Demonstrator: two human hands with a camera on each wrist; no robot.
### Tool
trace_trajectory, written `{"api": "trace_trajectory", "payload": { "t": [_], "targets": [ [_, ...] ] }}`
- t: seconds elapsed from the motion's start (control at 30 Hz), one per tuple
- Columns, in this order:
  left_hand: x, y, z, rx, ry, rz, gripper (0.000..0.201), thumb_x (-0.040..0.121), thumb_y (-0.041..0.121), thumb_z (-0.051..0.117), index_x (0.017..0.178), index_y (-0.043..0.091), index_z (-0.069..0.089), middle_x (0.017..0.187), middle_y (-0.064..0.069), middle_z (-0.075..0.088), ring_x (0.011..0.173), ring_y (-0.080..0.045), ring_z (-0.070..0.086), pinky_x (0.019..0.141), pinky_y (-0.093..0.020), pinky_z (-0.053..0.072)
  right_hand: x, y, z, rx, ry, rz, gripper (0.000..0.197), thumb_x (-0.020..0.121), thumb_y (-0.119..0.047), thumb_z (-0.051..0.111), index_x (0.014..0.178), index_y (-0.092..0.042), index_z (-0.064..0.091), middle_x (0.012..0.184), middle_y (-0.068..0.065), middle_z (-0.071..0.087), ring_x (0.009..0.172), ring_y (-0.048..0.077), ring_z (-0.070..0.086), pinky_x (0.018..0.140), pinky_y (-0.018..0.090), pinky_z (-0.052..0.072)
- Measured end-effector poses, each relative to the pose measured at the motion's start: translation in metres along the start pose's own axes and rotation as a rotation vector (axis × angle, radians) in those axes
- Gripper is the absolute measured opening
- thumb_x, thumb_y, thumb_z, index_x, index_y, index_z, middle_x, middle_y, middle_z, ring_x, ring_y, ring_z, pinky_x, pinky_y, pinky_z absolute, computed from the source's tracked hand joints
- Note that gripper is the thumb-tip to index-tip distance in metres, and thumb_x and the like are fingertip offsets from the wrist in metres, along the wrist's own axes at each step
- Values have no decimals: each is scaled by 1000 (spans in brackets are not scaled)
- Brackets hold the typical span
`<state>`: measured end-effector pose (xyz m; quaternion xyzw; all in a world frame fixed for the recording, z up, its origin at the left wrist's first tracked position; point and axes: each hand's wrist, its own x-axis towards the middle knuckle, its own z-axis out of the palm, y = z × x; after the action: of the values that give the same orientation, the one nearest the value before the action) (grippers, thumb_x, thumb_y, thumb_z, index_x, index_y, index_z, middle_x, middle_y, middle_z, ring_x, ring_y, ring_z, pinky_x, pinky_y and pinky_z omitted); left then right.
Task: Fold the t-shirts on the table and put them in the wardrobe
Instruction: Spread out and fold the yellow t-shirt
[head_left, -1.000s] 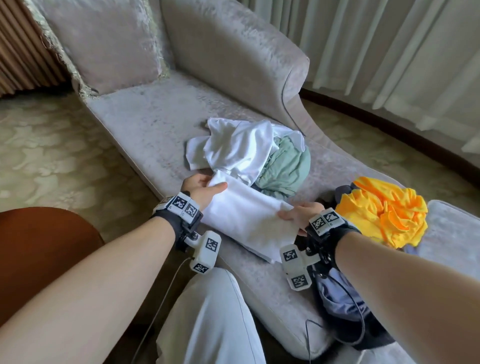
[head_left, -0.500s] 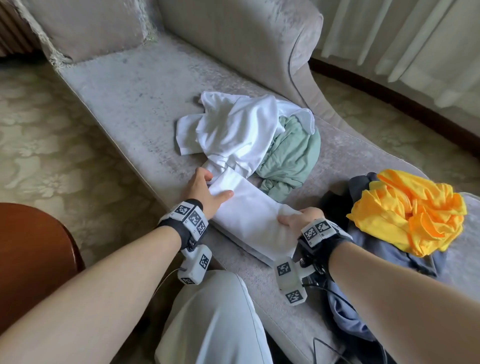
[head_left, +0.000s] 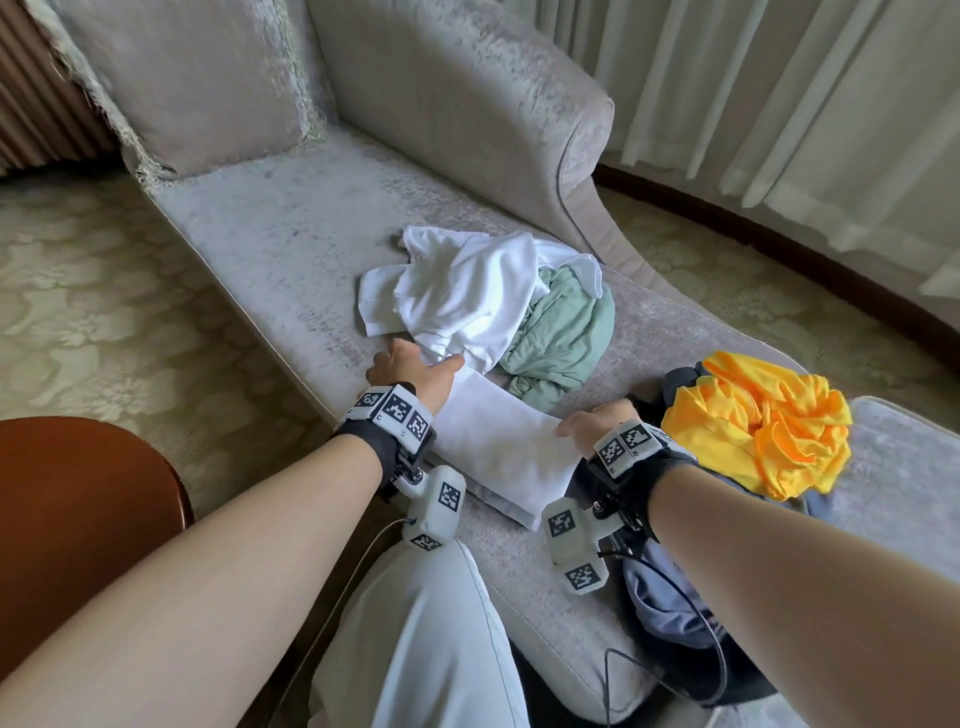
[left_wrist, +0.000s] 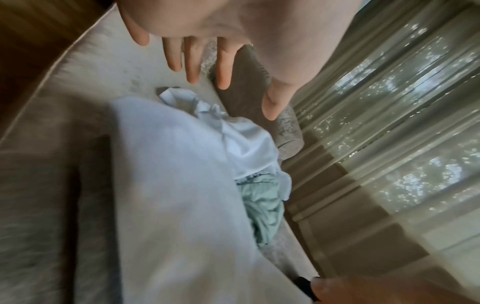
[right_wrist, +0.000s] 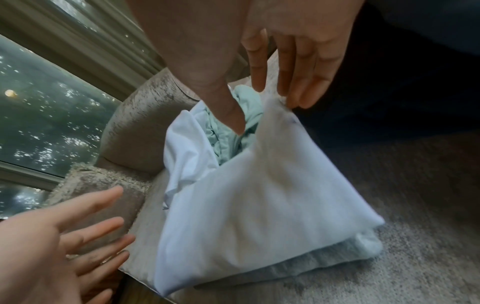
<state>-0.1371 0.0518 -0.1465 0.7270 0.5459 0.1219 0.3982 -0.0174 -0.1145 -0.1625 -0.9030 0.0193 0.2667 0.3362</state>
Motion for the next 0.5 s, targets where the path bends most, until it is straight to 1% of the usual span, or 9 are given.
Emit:
{"api": "trace_trajectory", "payload": {
  "t": [0.1, 0.17, 0.23, 0.27, 0.3, 0.33, 0.37, 0.4, 0.5],
  "targets": [
    [-22, 25, -4, -190, -79, 74, 49, 78, 41, 74, 115, 14, 55, 113, -3, 58, 104, -24, 56, 91, -32, 45, -23, -4, -37, -88, 88, -34, 51, 75, -29, 72, 119, -8, 57, 130, 17, 48, 114, 35, 50, 94, 42, 48],
    [-38, 43, -1, -309, -150, 101, 43, 71, 41, 78, 101, 15, 61, 107, -3, 65, 99, -21, 61, 90, -31, 48, -31, 0, -64, -133, 105, -71, 43, 78, -27, 66, 118, -14, 57, 136, 15, 36, 117, 35, 46, 95, 41, 43],
    [-55, 61, 6, -408, -219, 120, 38, 66, 41, 78, 88, 14, 62, 101, -6, 69, 96, -22, 66, 87, -30, 54, -33, 8, -88, -162, 139, -99, 38, 81, -25, 60, 119, -18, 57, 136, 13, 33, 117, 36, 46, 96, 40, 41],
    [-66, 70, 11, -441, -267, 131, 33, 72, 35, 78, 89, 10, 63, 98, -6, 69, 90, -20, 67, 75, -22, 56, -36, 13, -98, -176, 158, -112, 38, 83, -25, 58, 120, -19, 58, 135, 13, 33, 118, 36, 45, 98, 40, 40],
    [-78, 79, 17, -463, -314, 139, 28, 81, 27, 75, 95, 7, 63, 97, -6, 68, 84, -17, 66, 59, -13, 52, -38, 18, -107, -186, 180, -126, 37, 83, -25, 56, 121, -21, 58, 134, 13, 33, 120, 36, 42, 101, 41, 39],
    [-90, 87, 24, -454, -361, 145, 26, 87, 23, 70, 105, 5, 63, 99, -6, 67, 81, -15, 64, 49, -11, 46, -39, 23, -115, -194, 216, -143, 37, 84, -26, 56, 121, -23, 58, 133, 12, 32, 123, 36, 39, 103, 43, 38],
    [-101, 94, 31, -440, -402, 157, 27, 90, 21, 67, 112, 6, 63, 105, -6, 68, 84, -15, 65, 49, -13, 44, -39, 29, -122, -214, 244, -141, 36, 84, -27, 57, 120, -26, 58, 133, 11, 30, 125, 35, 34, 103, 44, 36],
    [-110, 100, 39, -407, -448, 169, 27, 92, 22, 65, 115, 9, 63, 112, -5, 68, 91, -16, 65, 56, -17, 46, -39, 34, -129, -237, 249, -129, 34, 85, -27, 58, 119, -29, 58, 135, 10, 28, 128, 35, 28, 104, 46, 34],
    [-130, 107, 64, -319, -603, 157, 19, 94, 23, 62, 113, 22, 64, 127, -1, 63, 116, -18, 60, 90, -34, 48, -30, 50, -140, -377, 131, -39, 39, 83, -26, 60, 121, -30, 56, 147, 8, 20, 134, 38, 18, 109, 51, 30]
  ]
}}
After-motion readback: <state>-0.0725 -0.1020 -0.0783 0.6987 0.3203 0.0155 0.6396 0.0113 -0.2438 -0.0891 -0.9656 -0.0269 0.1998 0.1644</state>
